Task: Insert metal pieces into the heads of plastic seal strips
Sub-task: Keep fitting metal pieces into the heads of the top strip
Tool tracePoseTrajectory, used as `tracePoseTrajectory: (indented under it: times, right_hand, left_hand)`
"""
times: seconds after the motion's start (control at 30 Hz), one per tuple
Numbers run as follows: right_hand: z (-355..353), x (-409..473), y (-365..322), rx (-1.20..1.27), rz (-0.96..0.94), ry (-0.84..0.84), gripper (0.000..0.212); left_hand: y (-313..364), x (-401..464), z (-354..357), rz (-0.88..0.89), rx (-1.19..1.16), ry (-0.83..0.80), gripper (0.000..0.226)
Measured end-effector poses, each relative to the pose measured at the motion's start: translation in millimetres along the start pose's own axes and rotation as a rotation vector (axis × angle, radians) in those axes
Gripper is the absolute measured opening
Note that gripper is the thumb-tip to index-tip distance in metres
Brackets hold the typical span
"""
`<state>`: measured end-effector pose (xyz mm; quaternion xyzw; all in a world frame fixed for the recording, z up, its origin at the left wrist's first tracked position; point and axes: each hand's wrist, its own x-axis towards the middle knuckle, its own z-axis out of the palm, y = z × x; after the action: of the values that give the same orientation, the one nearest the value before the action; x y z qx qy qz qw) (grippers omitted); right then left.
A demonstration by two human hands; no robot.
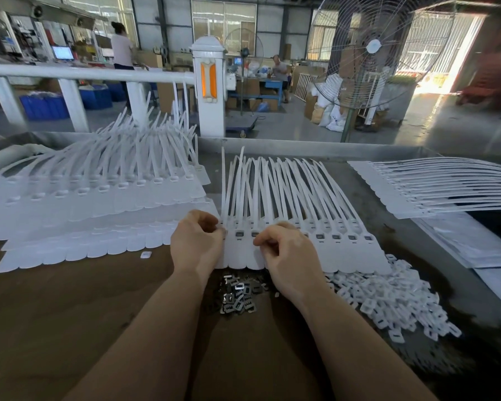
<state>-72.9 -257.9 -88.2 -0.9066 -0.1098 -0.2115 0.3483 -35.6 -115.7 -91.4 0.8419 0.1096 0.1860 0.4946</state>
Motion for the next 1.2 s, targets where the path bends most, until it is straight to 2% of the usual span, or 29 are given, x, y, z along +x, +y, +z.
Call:
tracePoseTrajectory:
  times: [0.1, 0.27, 0.43, 0.57, 0.83, 1.2]
  right_hand:
    - [-0.1, 0.0, -0.2, 0.008, 0.002, 0.006, 0.013]
    - [-0.3, -0.1, -0.7, 0.022, 0.001, 0.018, 0.013]
    - [-0.3, 0.0, -1.4, 0.030, 0.000, 0.023, 0.013]
    - [-0.7, -0.3, -1.2, 0.040, 0.004, 0.022, 0.014]
    - [-6.9, -1.0, -4.2, 0.109, -0.002, 0.135, 0.017]
    - [-50.2, -9.6, -1.7, -0.109, 0.104, -0.037, 0.015]
  left_hand:
    - [-1.7, 1.9, 1.0, -0.007, -0.029, 0.017, 0.005]
    - [-0.8, 4.4, 2.5, -0.051, -0.081, 0.031, 0.019]
    - [-1.1, 3.3, 2.1, -0.036, -0.071, 0.010, 0.008]
    - [-1.0, 2.3, 2.0, -0.029, -0.057, -0.017, 0.016]
    - [-1.0, 0.6, 1.9, -0.060, -0.212, -0.003, 0.021]
    - [-1.1, 2.0, 2.7, -0.030, -0.235, -0.013, 0.017]
